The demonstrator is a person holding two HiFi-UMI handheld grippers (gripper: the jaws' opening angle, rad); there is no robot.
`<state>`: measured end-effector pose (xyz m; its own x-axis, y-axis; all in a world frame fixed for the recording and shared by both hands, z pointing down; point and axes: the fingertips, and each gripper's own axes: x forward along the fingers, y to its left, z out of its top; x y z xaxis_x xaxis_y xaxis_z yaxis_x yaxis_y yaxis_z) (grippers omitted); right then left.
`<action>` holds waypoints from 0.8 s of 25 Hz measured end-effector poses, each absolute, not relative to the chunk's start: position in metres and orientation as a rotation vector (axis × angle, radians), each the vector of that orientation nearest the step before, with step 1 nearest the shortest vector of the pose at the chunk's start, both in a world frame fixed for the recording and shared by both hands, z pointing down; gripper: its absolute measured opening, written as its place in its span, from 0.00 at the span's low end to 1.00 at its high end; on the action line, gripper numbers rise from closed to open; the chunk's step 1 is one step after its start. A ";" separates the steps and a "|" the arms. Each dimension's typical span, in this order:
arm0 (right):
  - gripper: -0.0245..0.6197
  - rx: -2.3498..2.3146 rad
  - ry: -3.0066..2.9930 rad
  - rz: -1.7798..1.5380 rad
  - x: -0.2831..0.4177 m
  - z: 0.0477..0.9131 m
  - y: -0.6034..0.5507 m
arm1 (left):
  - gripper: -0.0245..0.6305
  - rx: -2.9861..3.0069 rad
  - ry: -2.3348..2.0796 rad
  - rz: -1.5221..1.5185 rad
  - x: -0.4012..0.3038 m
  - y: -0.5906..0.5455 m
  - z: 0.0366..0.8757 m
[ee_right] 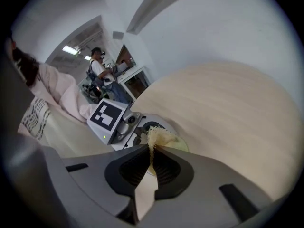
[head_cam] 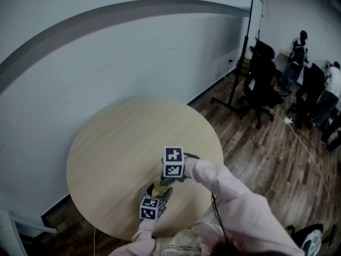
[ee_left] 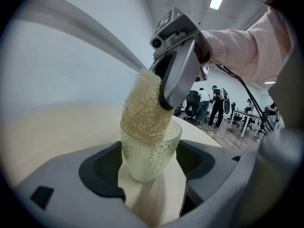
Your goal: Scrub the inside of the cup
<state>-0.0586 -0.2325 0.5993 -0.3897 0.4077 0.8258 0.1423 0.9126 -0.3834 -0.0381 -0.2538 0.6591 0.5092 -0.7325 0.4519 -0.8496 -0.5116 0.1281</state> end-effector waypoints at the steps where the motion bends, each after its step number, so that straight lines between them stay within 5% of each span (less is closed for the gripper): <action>1: 0.08 -0.428 -1.958 0.228 -0.057 0.600 -0.232 | 0.57 2.425 -1.323 0.491 -0.038 -0.254 0.658; 11: 0.08 -0.606 -1.825 -0.286 -0.055 0.602 -0.236 | 0.57 2.429 -1.328 0.498 -0.039 -0.255 0.659; 20: 0.08 -0.610 -1.782 -0.401 -0.057 0.606 -0.241 | 0.57 2.433 -1.330 0.492 -0.040 -0.255 0.659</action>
